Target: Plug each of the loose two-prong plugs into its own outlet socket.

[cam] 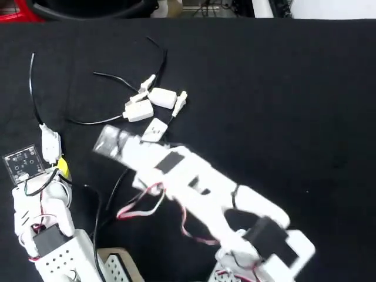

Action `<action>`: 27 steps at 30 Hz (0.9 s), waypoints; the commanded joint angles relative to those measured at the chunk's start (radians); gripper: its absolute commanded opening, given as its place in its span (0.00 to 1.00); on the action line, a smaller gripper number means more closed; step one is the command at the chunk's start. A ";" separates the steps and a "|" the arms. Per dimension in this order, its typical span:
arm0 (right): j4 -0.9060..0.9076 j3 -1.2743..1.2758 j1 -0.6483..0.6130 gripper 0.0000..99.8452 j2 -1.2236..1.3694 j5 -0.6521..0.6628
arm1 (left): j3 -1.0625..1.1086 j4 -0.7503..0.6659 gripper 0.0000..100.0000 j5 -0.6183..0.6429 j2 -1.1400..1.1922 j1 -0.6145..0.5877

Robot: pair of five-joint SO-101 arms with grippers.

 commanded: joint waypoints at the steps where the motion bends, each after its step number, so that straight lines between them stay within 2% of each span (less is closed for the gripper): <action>1: -0.011 -0.002 0.115 0.01 0.039 0.023 | -0.008 -0.011 0.26 0.009 -0.002 0.013; 6: 0.135 -0.025 0.247 0.01 0.039 0.146 | -0.002 -0.035 0.26 0.009 -0.002 0.015; 11: 0.129 -0.050 0.451 0.01 0.047 0.301 | -0.002 -0.032 0.26 0.009 -0.002 0.015; 15: 0.127 -0.110 0.598 0.01 0.047 0.361 | -0.002 -0.034 0.26 0.009 -0.002 0.038; 18: 0.150 -0.133 0.629 0.01 0.035 0.361 | -0.004 -0.035 0.26 0.005 -0.002 0.117; 22: 0.302 -0.179 0.560 0.01 -0.051 0.331 | -0.045 -0.092 0.26 -0.017 0.008 0.275; 27: 0.548 -0.377 0.542 0.02 -0.214 0.063 | -0.171 -0.123 0.26 -0.052 0.143 0.472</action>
